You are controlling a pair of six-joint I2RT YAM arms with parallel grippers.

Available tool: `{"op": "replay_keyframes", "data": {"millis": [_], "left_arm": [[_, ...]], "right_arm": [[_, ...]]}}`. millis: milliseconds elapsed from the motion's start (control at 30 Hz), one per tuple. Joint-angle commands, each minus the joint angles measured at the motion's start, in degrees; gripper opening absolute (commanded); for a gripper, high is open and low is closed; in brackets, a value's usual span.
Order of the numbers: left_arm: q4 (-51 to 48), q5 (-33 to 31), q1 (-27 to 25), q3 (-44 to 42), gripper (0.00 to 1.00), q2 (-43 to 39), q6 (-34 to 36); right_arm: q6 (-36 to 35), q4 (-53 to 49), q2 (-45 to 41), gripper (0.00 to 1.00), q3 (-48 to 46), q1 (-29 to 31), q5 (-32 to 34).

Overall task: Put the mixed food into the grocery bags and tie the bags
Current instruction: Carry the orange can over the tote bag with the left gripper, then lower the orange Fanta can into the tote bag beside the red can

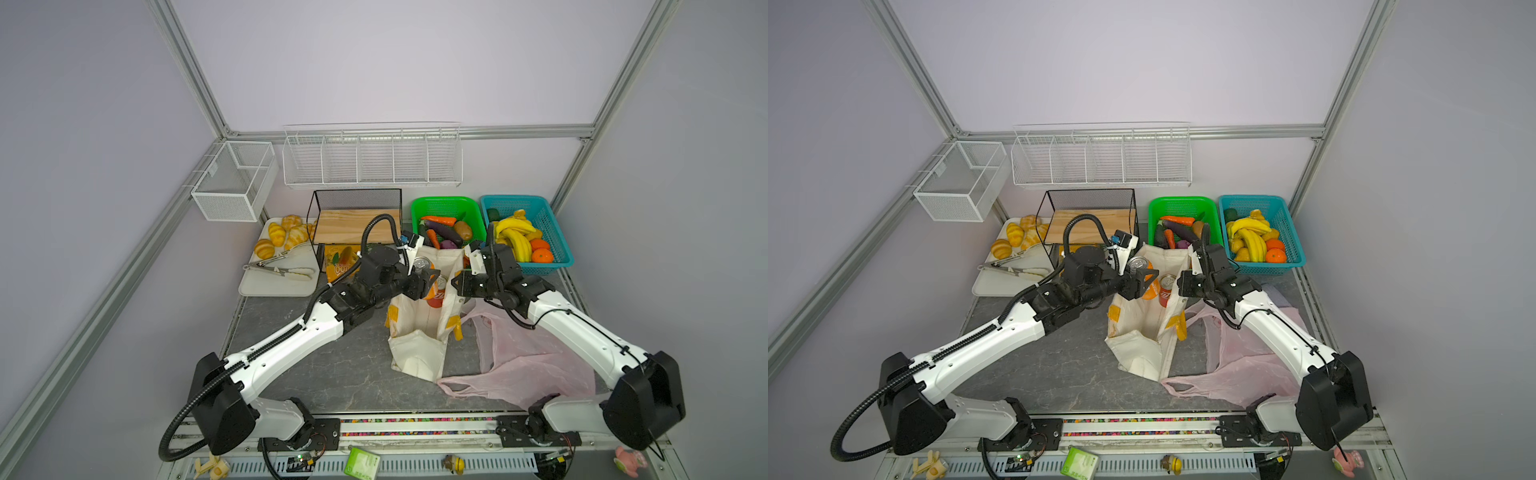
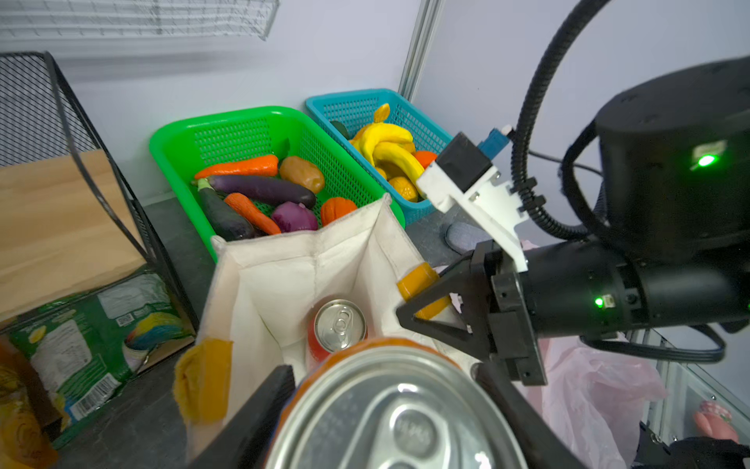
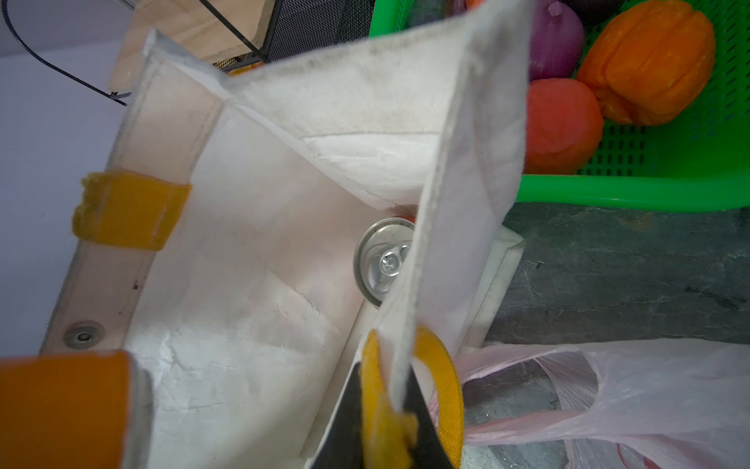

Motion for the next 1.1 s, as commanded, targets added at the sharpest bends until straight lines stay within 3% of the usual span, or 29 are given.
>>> {"op": "replay_keyframes", "data": {"millis": [0,133,500,867,1067], "left_arm": [[5.7,2.5,-1.3,-0.2,0.36,2.2,0.6],[3.0,5.1,-2.8,1.0,0.36,5.9,4.4],[-0.6,3.1,-3.0,7.3,0.37,17.9,7.9],[-5.4,-2.9,-2.8,15.2,0.37,27.2,3.3],[-4.3,-6.6,-2.6,14.0,0.37,27.7,0.0]], "right_arm": [[-1.5,0.6,-0.5,0.08,2.1,-0.7,1.2],[-1.8,0.5,-0.7,0.08,2.4,-1.0,1.2],[-2.0,-0.1,-2.0,0.08,2.0,-1.7,1.0],[-2.9,-1.1,-3.5,0.08,1.6,-2.2,1.3],[-4.4,-2.5,-3.7,0.08,1.6,-2.7,2.2]]}}
